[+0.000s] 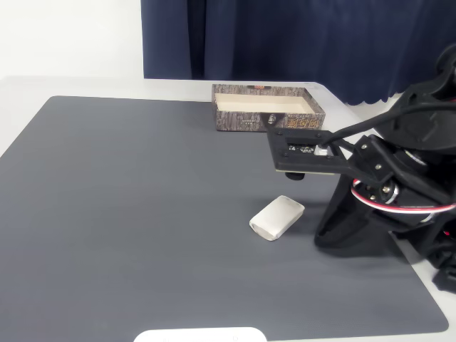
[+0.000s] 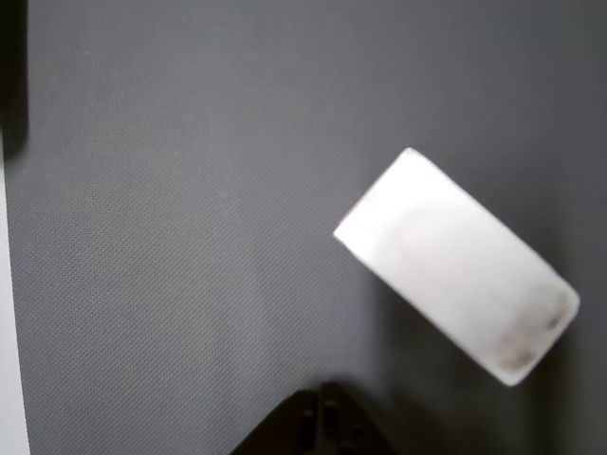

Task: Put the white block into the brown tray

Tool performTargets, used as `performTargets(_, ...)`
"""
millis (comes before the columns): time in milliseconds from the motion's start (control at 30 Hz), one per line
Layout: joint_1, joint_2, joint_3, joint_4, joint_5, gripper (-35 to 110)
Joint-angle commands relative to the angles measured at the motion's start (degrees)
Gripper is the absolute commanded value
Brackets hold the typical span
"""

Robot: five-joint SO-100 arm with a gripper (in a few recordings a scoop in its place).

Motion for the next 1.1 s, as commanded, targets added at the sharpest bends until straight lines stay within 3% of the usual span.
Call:
performTargets(0, -0.3, -0.3, 0.1, 4.3, 1.9, 0)
performTargets(500, 2.3, -2.1, -1.6, 4.3, 1.5, 0)
performTargets(1067, 9.3, -34.5, -23.6, -2.5, -7.5, 0)
